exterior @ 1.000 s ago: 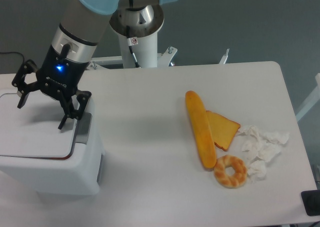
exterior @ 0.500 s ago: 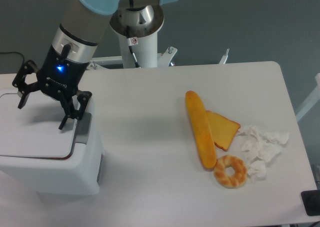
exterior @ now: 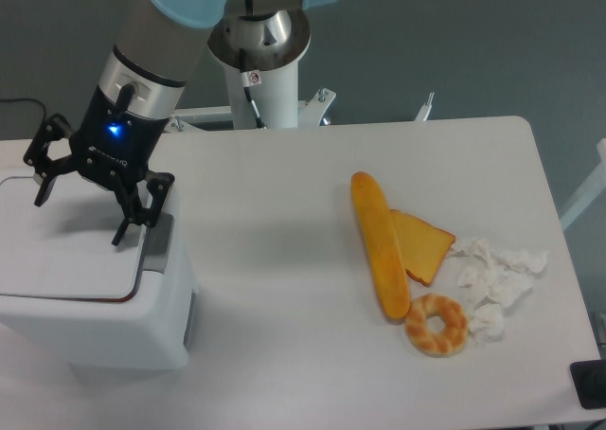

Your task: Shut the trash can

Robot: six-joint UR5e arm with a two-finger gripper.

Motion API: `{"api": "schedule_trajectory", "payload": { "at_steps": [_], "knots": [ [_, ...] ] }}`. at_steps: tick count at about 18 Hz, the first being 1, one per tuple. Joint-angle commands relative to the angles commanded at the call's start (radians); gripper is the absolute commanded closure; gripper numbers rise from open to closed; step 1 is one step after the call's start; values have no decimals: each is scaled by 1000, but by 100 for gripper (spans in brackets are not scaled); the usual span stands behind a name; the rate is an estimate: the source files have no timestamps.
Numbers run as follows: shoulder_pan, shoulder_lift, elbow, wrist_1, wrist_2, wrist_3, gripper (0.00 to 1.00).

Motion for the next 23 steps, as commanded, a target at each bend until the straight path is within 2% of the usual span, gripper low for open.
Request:
{"api": "schedule_trajectory", "payload": {
  "at_steps": [20,23],
  "knots": [
    [2,0,0,0,0,-6,0],
    [9,-14,-2,0,2,-6,0]
  ]
}}
